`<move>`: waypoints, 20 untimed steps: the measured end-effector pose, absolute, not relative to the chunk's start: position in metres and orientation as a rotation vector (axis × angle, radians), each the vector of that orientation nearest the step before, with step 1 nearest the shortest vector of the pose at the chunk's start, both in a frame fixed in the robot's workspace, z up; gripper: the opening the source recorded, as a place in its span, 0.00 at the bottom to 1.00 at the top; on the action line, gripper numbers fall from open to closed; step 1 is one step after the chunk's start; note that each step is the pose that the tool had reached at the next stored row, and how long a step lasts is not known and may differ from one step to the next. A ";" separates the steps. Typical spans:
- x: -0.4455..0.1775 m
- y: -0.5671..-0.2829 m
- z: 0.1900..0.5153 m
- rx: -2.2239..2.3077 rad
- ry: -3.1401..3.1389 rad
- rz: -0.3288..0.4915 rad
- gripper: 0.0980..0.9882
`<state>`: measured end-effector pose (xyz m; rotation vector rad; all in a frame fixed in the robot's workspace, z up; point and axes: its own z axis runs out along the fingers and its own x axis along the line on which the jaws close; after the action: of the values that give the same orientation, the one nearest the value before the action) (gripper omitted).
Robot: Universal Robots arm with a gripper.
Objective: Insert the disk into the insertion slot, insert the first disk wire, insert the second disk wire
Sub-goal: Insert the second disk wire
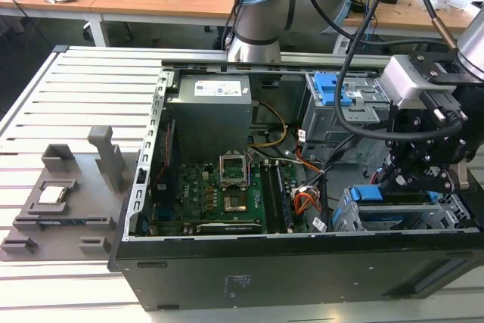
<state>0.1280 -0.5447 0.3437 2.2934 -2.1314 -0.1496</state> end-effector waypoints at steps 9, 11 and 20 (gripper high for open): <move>0.133 -0.551 0.344 2.285 -2.146 -0.174 0.05; 0.134 -0.551 0.344 2.282 -2.147 -0.177 0.05; 0.135 -0.551 0.342 2.280 -2.145 -0.189 0.05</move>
<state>0.1354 -0.5510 0.3422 2.2796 -2.1451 -0.1890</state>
